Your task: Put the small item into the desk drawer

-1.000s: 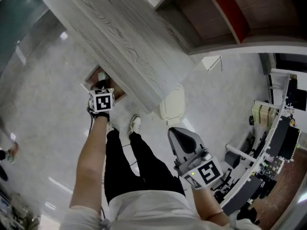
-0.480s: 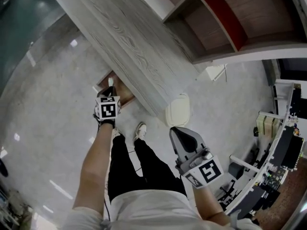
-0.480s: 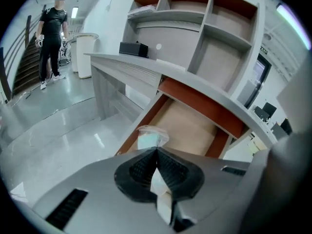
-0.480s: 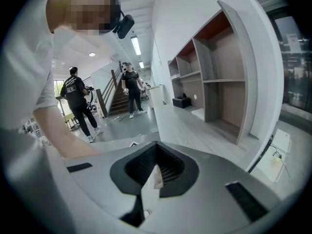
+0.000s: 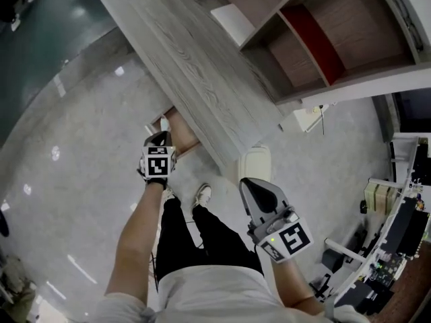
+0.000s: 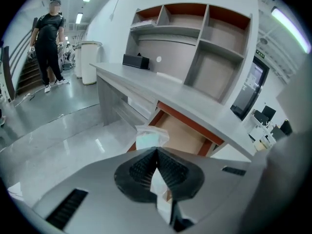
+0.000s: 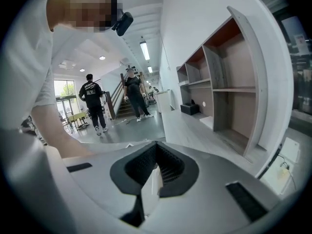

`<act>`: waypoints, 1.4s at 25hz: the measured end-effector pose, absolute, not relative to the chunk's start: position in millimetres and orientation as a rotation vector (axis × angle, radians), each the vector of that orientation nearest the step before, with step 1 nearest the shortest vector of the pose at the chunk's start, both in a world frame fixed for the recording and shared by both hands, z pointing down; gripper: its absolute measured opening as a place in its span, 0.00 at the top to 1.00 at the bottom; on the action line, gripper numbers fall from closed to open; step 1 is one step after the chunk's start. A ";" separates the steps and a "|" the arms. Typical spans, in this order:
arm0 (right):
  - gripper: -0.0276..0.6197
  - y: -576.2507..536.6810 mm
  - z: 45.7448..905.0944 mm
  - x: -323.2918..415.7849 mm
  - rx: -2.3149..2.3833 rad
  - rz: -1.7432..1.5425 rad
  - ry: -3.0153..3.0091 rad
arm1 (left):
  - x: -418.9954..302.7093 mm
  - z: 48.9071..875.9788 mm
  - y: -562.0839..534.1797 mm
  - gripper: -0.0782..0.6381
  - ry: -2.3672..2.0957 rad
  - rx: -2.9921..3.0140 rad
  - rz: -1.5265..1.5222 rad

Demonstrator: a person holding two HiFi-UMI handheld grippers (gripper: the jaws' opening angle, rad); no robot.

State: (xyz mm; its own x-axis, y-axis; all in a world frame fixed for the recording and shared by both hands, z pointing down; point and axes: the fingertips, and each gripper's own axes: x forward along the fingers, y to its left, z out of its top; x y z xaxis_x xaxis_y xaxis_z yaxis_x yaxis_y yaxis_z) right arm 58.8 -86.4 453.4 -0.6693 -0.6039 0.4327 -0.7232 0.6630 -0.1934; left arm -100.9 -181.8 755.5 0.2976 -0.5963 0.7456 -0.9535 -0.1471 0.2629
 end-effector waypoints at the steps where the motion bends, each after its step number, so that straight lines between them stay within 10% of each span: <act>1: 0.92 -86.2 450.2 58.8 1.047 0.497 -2.557 | -102.0 750.3 -180.7 0.87 -1.396 1.844 0.621; 35: 0.92 -103.1 358.4 39.8 0.901 0.295 -2.873 | -130.7 556.8 -144.8 0.87 -1.591 2.010 0.473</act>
